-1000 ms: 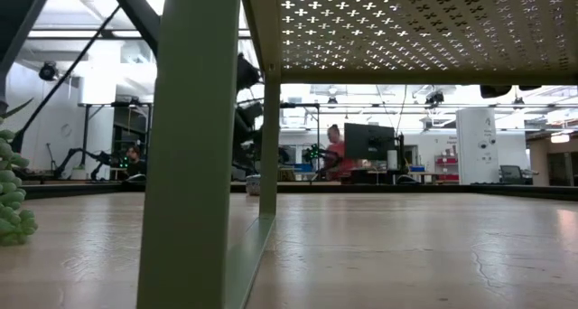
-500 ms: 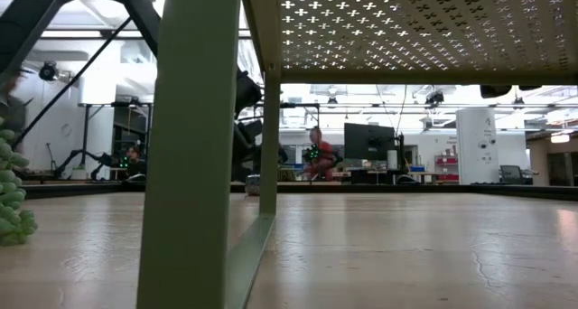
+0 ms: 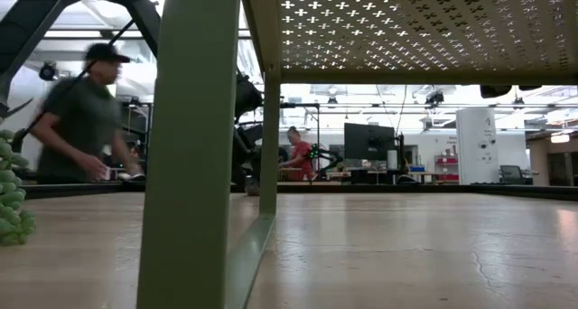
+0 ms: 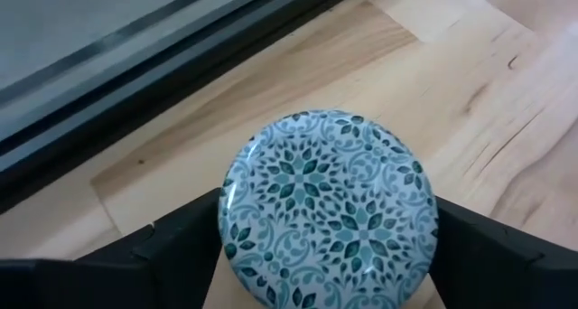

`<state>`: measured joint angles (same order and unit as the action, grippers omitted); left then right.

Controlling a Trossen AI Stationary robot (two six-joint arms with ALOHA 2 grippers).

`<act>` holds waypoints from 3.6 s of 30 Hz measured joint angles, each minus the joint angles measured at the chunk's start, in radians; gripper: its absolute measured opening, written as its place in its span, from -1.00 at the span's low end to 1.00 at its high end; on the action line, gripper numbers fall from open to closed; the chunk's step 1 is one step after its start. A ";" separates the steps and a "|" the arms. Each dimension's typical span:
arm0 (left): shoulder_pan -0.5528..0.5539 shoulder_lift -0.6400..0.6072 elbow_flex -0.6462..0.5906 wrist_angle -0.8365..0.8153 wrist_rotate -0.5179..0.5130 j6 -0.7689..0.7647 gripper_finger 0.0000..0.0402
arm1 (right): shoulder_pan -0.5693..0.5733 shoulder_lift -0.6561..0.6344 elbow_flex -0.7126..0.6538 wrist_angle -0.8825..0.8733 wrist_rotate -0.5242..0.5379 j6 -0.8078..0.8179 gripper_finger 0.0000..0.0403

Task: Pick & Place candle stick holders
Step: Put the blue patterned scented candle on the shelf aligned with the other blue patterned scented candle

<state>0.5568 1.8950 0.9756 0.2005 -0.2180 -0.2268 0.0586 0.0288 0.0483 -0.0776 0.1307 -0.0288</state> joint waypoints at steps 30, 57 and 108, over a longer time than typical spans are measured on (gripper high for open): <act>-0.101 -0.171 0.002 -0.066 0.201 0.043 0.54 | 0.000 0.000 0.000 0.000 0.000 0.002 -0.96; -0.647 -0.210 0.388 -0.315 0.186 0.244 0.54 | 0.000 0.002 0.000 0.000 0.000 0.002 -0.96; -0.749 0.003 0.541 -0.385 0.305 0.291 0.66 | 0.000 0.006 0.000 0.000 0.000 0.002 -0.96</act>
<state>-0.1921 1.8980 1.5162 -0.1846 0.0872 0.0645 0.0584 0.0353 0.0483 -0.0776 0.1307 -0.0269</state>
